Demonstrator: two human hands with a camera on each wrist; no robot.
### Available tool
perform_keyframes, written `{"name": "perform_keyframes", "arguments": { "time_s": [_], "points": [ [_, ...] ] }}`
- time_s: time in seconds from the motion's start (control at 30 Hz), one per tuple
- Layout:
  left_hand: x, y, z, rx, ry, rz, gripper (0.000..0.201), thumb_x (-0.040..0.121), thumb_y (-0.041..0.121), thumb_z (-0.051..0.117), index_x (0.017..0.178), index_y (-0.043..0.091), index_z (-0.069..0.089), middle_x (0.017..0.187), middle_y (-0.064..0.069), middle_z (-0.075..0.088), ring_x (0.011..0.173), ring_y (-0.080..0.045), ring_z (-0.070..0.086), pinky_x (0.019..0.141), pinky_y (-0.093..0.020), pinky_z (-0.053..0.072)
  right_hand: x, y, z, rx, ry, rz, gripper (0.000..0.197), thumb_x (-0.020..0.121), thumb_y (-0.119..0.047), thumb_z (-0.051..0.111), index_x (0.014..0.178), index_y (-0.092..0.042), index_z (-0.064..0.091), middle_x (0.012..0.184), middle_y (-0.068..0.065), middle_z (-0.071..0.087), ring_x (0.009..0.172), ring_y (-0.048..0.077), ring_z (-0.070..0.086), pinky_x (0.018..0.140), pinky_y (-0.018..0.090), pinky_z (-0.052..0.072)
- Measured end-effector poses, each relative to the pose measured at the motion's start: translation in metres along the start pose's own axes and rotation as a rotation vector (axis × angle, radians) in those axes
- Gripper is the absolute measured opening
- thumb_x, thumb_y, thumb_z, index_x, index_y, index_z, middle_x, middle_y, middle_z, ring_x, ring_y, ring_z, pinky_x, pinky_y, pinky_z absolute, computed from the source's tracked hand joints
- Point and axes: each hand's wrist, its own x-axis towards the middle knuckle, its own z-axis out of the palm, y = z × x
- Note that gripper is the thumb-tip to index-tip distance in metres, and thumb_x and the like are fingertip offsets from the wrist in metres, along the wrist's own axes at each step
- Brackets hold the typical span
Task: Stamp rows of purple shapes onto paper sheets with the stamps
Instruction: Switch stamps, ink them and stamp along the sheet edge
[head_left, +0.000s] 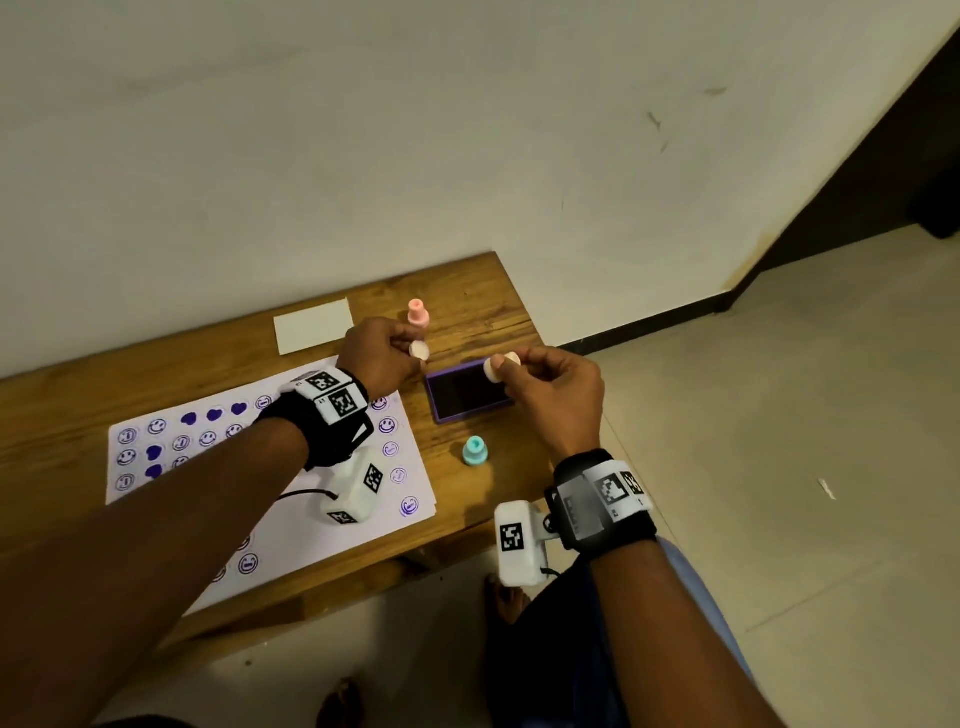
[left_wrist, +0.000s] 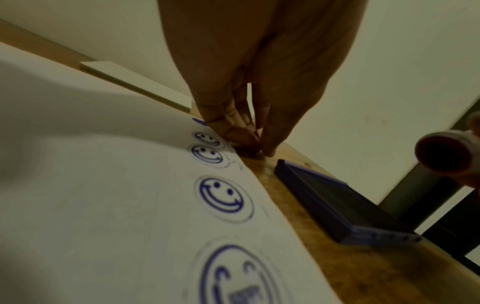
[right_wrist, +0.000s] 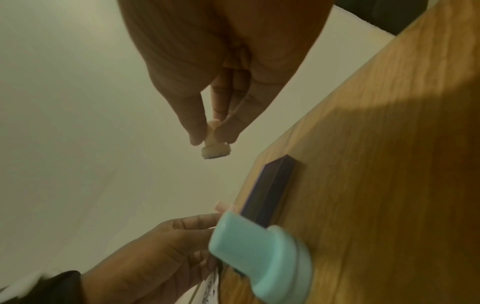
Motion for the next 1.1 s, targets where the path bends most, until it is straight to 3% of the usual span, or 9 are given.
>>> {"name": "perform_keyframes", "arguments": {
  "time_s": [0.2, 0.37, 0.5, 0.6, 0.67, 0.77, 0.93, 1.03, 1.1],
  "points": [
    [-0.001, 0.001, -0.005, 0.134, -0.029, 0.07, 0.046, 0.072, 0.016, 0.082, 0.117, 0.014, 0.069, 0.108, -0.004, 0.071, 0.087, -0.011, 0.061, 0.079, -0.02, 0.041, -0.002, 0.001, 0.001, -0.051, -0.013, -0.001, 0.022, 0.079, -0.025, 0.084, 0.097, -0.014, 0.078, 0.086, -0.002, 0.077, 0.083, 0.012, 0.073, 0.081, 0.034, 0.063],
    [-0.008, 0.005, -0.015, 0.174, -0.018, 0.105, 0.052, 0.07, 0.018, 0.081, 0.12, 0.018, 0.067, 0.11, -0.005, 0.07, 0.093, -0.018, 0.064, 0.08, -0.02, 0.041, -0.005, -0.001, 0.001, -0.077, -0.033, -0.031, 0.021, 0.08, -0.024, 0.084, 0.098, -0.015, 0.077, 0.086, -0.005, 0.076, 0.081, 0.006, 0.071, 0.076, 0.022, 0.059],
    [-0.022, 0.009, -0.019, 0.186, -0.042, 0.178, 0.047, 0.072, 0.02, 0.079, 0.118, 0.019, 0.068, 0.114, -0.004, 0.063, 0.089, -0.015, 0.063, 0.074, -0.019, 0.04, -0.009, -0.003, -0.001, -0.041, -0.029, -0.002, 0.02, 0.078, -0.024, 0.085, 0.096, -0.017, 0.078, 0.086, -0.002, 0.078, 0.085, 0.011, 0.074, 0.083, 0.038, 0.062],
    [-0.034, 0.009, -0.017, 0.156, -0.162, 0.197, 0.053, 0.073, 0.017, 0.079, 0.124, 0.018, 0.063, 0.116, -0.004, 0.06, 0.088, -0.012, 0.058, 0.067, -0.009, 0.038, -0.011, -0.005, -0.003, 0.033, -0.026, 0.051, 0.015, 0.078, -0.02, 0.085, 0.091, -0.02, 0.078, 0.085, 0.001, 0.078, 0.087, 0.019, 0.075, 0.084, 0.045, 0.062],
    [-0.04, 0.007, -0.013, 0.183, -0.236, 0.193, 0.068, 0.07, 0.024, 0.082, 0.132, 0.016, 0.056, 0.118, -0.002, 0.054, 0.097, -0.013, 0.054, 0.074, -0.012, 0.042, -0.012, -0.004, -0.004, 0.068, -0.023, 0.084, 0.015, 0.079, -0.018, 0.084, 0.092, -0.019, 0.078, 0.087, 0.004, 0.078, 0.088, 0.021, 0.075, 0.084, 0.045, 0.062],
    [-0.046, 0.003, -0.007, 0.261, -0.258, 0.205, 0.083, 0.067, 0.033, 0.084, 0.14, 0.016, 0.049, 0.126, -0.003, 0.052, 0.113, -0.021, 0.053, 0.093, -0.029, 0.046, -0.016, -0.003, -0.005, 0.116, -0.033, 0.132, 0.012, 0.082, -0.018, 0.08, 0.094, -0.014, 0.079, 0.089, 0.005, 0.079, 0.088, 0.022, 0.075, 0.085, 0.042, 0.061],
    [-0.049, -0.002, -0.001, 0.279, -0.252, 0.209, 0.08, 0.069, 0.028, 0.084, 0.139, 0.013, 0.049, 0.129, -0.007, 0.051, 0.114, -0.024, 0.053, 0.092, -0.028, 0.045, -0.02, -0.013, -0.004, 0.581, -0.099, 0.389, 0.007, 0.089, -0.01, 0.072, 0.091, -0.006, 0.077, 0.084, 0.011, 0.074, 0.068, 0.013, 0.068, 0.059, 0.018, 0.056],
    [-0.048, -0.003, 0.0, 0.299, -0.252, 0.215, 0.078, 0.07, 0.027, 0.083, 0.139, 0.014, 0.049, 0.134, -0.007, 0.049, 0.118, -0.024, 0.052, 0.091, -0.026, 0.044, -0.023, -0.017, 0.001, 0.952, -0.104, 0.617, 0.015, 0.087, -0.006, 0.071, 0.101, -0.002, 0.071, 0.095, 0.018, 0.075, 0.071, 0.016, 0.073, 0.056, 0.017, 0.059],
    [-0.047, -0.002, 0.001, 0.318, -0.257, 0.219, 0.076, 0.07, 0.028, 0.084, 0.137, 0.015, 0.051, 0.132, -0.005, 0.049, 0.115, -0.024, 0.053, 0.086, -0.025, 0.044, -0.026, -0.016, 0.004, 1.155, -0.135, 0.71, 0.038, 0.072, -0.001, 0.082, 0.108, 0.001, 0.07, 0.095, 0.021, 0.074, 0.068, 0.02, 0.074, 0.055, 0.021, 0.061]
  ]
}}
